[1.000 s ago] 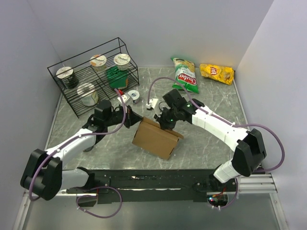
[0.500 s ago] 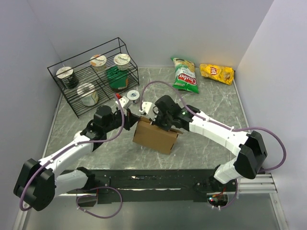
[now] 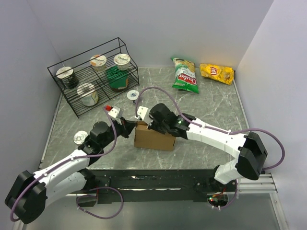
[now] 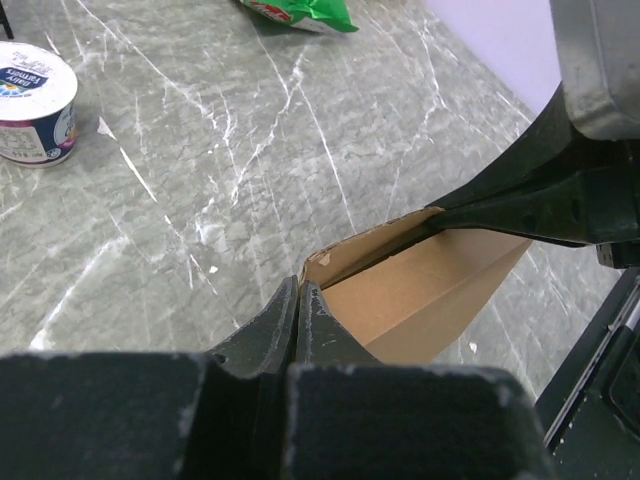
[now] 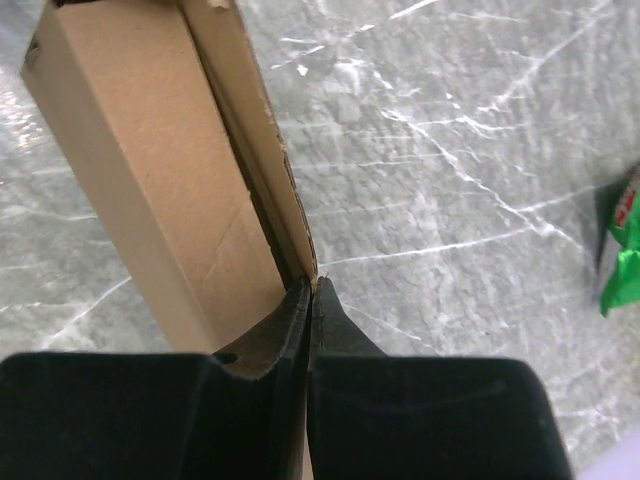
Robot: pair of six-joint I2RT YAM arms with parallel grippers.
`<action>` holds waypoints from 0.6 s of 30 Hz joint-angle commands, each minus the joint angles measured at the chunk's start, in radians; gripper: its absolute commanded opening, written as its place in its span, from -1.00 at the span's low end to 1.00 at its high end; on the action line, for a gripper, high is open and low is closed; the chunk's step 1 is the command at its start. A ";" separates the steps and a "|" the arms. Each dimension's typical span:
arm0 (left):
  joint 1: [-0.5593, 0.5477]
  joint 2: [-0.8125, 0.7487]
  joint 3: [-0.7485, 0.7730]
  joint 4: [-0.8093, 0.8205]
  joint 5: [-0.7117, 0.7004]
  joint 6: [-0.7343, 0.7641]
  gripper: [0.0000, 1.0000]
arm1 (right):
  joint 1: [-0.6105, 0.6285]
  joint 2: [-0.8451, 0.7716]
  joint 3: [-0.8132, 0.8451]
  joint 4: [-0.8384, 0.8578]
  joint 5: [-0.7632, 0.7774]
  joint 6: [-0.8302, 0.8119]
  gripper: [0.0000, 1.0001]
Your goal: Fold the paper box
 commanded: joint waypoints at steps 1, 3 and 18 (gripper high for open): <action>-0.055 -0.033 -0.034 0.113 -0.041 -0.032 -0.98 | 0.022 -0.045 -0.006 0.116 0.107 0.031 -1.00; -0.061 -0.053 -0.049 0.150 -0.014 0.022 -0.98 | 0.023 -0.047 0.001 0.100 0.119 0.056 -1.00; -0.113 -0.149 -0.134 0.143 0.014 0.108 -0.98 | 0.054 -0.229 -0.177 0.180 0.185 0.151 -0.65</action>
